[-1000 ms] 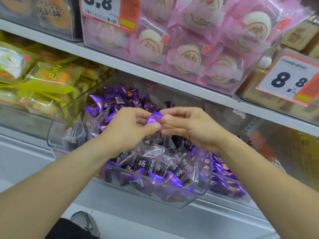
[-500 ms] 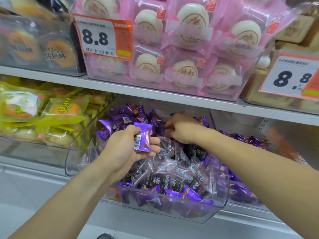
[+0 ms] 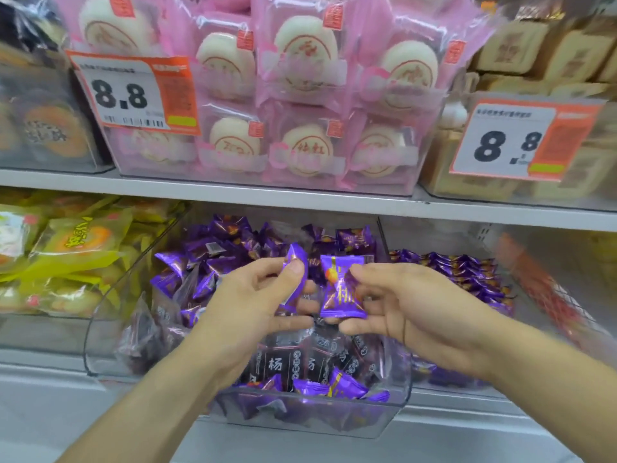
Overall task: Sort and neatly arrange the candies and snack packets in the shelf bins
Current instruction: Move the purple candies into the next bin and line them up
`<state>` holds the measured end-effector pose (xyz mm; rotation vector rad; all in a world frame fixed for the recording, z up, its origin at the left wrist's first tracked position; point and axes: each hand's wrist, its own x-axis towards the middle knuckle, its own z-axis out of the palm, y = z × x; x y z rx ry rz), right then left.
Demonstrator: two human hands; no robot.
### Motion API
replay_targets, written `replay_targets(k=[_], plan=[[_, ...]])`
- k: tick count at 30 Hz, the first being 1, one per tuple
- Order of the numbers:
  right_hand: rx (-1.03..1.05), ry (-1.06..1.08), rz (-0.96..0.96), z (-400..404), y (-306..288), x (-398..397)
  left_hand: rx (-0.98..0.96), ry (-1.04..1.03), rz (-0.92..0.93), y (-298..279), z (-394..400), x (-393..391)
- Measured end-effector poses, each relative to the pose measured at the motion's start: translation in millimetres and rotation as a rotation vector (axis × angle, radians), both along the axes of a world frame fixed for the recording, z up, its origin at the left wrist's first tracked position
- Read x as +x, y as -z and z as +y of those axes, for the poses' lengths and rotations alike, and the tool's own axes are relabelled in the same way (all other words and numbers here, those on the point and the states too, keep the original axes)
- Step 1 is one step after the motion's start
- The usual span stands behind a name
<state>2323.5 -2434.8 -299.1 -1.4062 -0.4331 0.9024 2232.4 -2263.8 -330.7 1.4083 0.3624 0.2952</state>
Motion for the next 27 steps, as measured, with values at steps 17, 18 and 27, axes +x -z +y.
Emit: replay_targets(k=[17,18,27], plan=[[0.116,0.215,-0.110,-59.0,17.3,8.0,0.020,0.139,0.096,-13.2,-53.0,17.9],[0.124,0.225,-0.092,-61.1,16.9,8.9,-0.037,0.139,0.097,-14.0,-54.6,19.4],[0.151,0.353,-0.129,-72.0,10.1,9.3,0.087,-0.102,-0.072,-16.6,-70.4,23.4]])
